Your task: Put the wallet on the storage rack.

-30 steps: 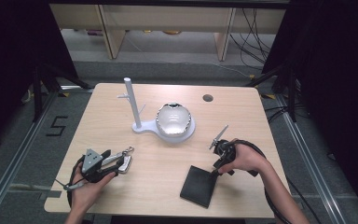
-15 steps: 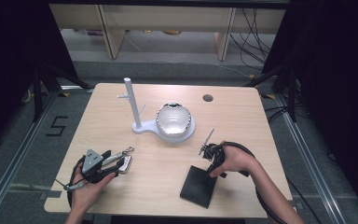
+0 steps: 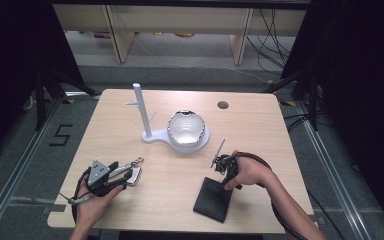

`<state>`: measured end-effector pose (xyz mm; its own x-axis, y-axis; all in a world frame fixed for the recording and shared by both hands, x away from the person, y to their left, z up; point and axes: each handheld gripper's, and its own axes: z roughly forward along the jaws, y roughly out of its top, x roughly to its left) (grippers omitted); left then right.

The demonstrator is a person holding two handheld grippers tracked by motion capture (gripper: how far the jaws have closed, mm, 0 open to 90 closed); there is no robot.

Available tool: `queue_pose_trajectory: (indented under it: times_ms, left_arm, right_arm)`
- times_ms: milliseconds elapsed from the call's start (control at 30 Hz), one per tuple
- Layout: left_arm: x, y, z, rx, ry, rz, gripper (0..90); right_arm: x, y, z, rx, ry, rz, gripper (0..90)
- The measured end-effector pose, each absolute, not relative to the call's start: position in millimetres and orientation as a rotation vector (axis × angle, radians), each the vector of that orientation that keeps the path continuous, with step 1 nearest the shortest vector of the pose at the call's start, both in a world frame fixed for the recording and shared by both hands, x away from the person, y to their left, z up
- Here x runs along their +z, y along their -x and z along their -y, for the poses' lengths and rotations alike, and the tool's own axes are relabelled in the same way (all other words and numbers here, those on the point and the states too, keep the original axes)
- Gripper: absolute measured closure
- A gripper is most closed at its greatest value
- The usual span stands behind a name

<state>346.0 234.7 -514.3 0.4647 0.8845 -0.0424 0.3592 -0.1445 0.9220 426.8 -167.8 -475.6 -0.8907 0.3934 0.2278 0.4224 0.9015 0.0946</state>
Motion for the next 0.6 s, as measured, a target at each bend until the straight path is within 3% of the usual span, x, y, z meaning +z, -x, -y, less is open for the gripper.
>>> queue_pose_trajectory:
  times_ms: [200, 600]
  left_arm:
    - [-514, -346, -235, 0.670, -1.720, -1.082, 36.4]
    - [-514, -345, -234, 0.667, -1.724, -1.074, 36.6]
  right_arm:
    - [-471, -425, 172, -0.253, 0.545, 2.895, 76.5]
    - [-431, -406, 173, -0.363, 0.468, 3.008, 81.3]
